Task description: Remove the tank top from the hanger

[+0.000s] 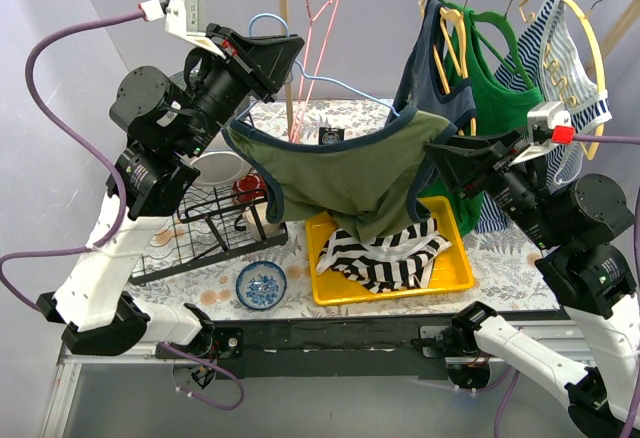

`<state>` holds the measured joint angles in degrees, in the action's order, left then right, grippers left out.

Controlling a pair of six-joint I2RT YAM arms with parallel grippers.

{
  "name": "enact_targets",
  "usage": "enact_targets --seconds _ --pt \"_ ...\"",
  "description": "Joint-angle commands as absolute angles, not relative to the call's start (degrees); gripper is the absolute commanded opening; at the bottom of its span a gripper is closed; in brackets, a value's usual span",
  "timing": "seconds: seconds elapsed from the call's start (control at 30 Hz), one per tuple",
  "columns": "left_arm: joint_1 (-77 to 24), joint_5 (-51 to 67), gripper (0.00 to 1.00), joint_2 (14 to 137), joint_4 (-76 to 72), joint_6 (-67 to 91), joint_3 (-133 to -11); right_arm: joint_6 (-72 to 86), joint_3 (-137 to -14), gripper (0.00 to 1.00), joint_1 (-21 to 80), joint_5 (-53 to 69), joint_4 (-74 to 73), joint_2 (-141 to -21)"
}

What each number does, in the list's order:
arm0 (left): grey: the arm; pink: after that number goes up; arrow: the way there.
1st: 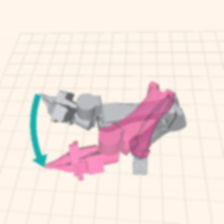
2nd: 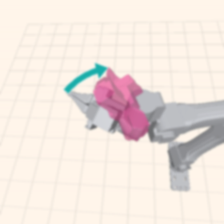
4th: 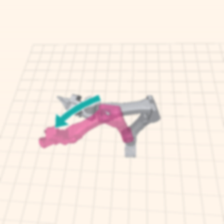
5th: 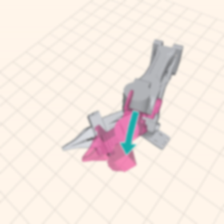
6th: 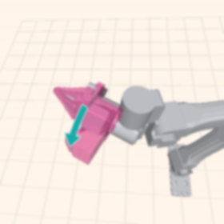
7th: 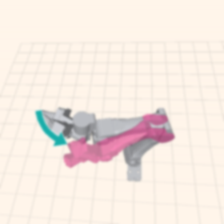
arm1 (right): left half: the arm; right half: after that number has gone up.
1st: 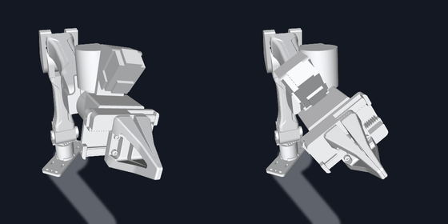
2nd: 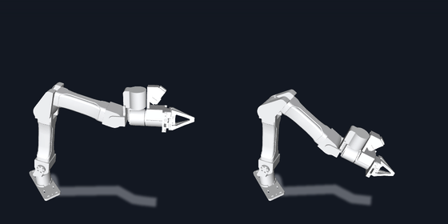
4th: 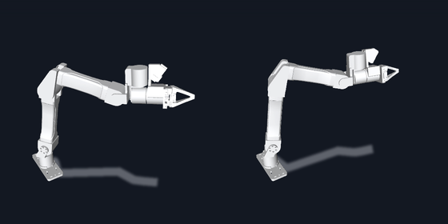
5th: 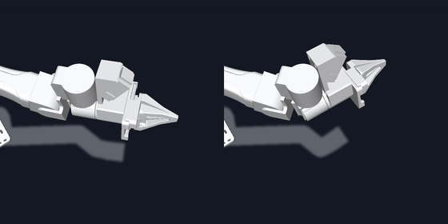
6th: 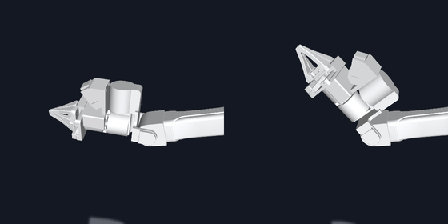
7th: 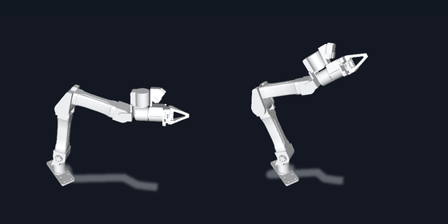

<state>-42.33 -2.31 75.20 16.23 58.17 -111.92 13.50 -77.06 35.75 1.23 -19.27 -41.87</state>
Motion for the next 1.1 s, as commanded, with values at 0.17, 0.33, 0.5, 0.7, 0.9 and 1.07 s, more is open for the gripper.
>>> enact_targets --seconds 0.17,0.33,0.5,0.7,0.9,1.07 --pt "-42.1 -2.1 0.00 71.6 13.4 59.6 -109.3 14.6 -75.9 0.45 35.7 0.9 -12.6 -41.9" --pt "-42.1 -2.8 0.00 71.3 12.7 59.7 -108.1 16.3 -73.5 0.24 35.7 2.5 -12.3 -42.3" --pt "-42.0 -5.1 0.00 71.2 13.4 56.8 -107.6 16.8 -73.1 0.01 35.7 -3.0 -13.1 -41.0" --pt "-42.0 -11.5 0.00 71.1 15.8 54.0 -108.5 16.3 -72.8 0.01 35.7 -10.5 -15.0 -38.3" --pt "-42.1 -8.1 0.00 71.2 14.9 55.5 -108.4 15.7 -70.3 0.19 35.7 4.9 -11.0 -38.1" --pt "-42.1 -6.6 0.00 71.4 14.3 57.0 -107.7 16.8 -69.5 0.38 35.7 11.1 -10.2 -39.8"
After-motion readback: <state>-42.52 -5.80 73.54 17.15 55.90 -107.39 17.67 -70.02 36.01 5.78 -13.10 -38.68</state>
